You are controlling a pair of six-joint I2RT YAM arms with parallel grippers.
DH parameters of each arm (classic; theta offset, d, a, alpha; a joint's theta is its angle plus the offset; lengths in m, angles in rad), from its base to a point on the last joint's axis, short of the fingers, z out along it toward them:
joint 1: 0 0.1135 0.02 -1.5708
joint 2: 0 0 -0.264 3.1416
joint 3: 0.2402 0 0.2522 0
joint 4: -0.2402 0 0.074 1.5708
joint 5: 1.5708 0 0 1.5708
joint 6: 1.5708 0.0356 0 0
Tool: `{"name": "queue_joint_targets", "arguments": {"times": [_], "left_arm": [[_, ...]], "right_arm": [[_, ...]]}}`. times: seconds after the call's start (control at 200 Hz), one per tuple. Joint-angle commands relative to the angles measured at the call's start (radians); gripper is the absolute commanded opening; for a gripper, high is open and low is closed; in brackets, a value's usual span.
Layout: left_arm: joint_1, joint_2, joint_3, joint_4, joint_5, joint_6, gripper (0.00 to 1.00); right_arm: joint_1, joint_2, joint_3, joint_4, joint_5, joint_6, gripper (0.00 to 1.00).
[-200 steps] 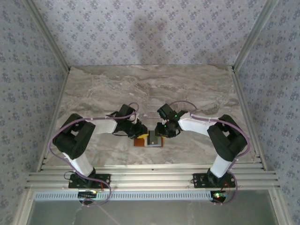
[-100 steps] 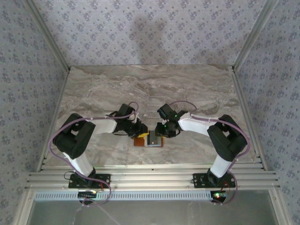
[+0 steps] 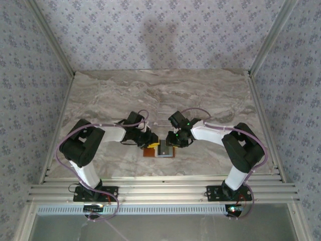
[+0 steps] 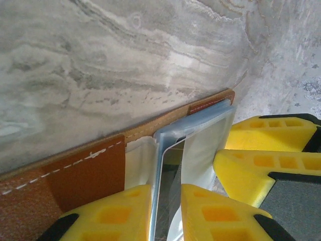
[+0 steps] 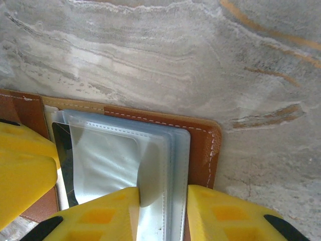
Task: Take the credit cards out of the card holder
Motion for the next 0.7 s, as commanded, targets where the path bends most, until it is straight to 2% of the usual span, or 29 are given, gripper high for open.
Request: {"name": "queue_joint_targets", "arguments": {"times": [0.0,0.695], "left_arm": [[-0.005,0.039,0.006,0.003,0.012,0.011,0.24],[-0.026,0.104,0.052,-0.084,0.017,0.101,0.26]], "right_arm": [[0.006,0.026,0.002,-0.046,0.01,-0.004,0.31],[0.02,0.052,0.008,-0.026,-0.003,0.001,0.26]]}}
